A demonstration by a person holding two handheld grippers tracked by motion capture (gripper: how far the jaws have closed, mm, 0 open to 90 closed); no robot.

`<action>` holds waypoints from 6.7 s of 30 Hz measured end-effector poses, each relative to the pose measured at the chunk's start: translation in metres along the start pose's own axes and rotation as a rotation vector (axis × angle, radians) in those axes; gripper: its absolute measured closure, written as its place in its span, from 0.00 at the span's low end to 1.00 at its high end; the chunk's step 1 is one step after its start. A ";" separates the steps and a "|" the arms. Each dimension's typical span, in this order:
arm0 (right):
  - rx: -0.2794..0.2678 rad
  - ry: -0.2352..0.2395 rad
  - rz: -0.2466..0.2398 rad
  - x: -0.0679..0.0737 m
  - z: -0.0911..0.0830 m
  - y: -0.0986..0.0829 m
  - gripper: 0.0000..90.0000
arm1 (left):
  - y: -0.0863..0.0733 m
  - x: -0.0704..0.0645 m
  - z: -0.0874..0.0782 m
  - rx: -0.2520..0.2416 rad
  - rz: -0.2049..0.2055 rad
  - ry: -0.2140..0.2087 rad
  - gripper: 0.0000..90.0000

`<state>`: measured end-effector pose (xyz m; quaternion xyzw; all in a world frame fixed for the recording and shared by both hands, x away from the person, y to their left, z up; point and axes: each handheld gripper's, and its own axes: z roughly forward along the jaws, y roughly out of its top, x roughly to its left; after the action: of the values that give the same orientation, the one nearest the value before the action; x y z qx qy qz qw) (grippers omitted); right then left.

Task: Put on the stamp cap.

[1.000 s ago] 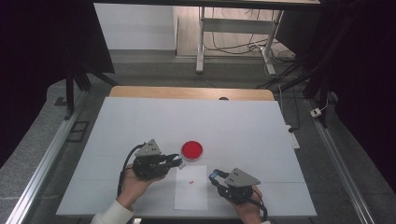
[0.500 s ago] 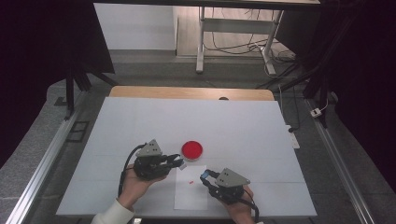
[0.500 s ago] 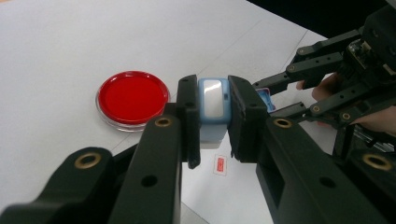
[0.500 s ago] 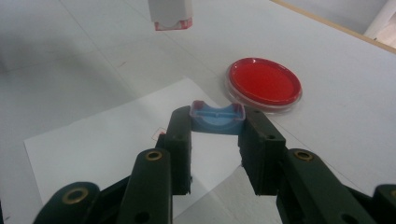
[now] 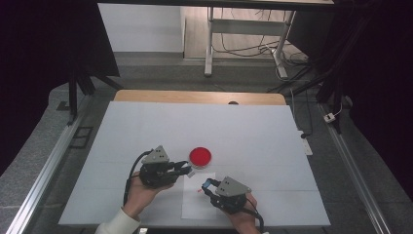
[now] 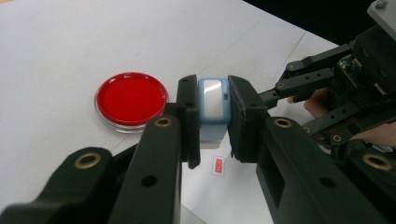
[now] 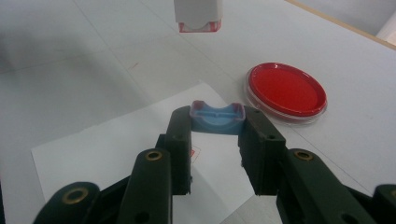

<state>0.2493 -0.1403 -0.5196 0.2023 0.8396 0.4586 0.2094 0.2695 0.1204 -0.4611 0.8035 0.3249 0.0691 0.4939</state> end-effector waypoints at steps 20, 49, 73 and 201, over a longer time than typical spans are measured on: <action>-0.003 0.002 -0.007 0.001 0.001 -0.001 0.72 | 0.006 -0.016 0.017 -0.001 -0.011 -0.020 0.84; -0.006 -0.055 -0.005 0.001 -0.001 -0.001 0.72 | 0.001 -0.029 0.028 -0.034 -0.038 -0.035 0.84; -0.017 -0.081 -0.004 0.002 -0.001 -0.001 0.72 | -0.004 -0.028 0.035 -0.041 -0.082 -0.050 0.84; 0.013 -0.082 0.069 -0.047 -0.054 -0.027 0.53 | 0.001 -0.021 0.018 -0.065 -0.045 -0.037 0.84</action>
<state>0.2559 -0.2158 -0.5083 0.2512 0.8259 0.4512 0.2263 0.2610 0.0938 -0.4654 0.7806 0.3312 0.0536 0.5273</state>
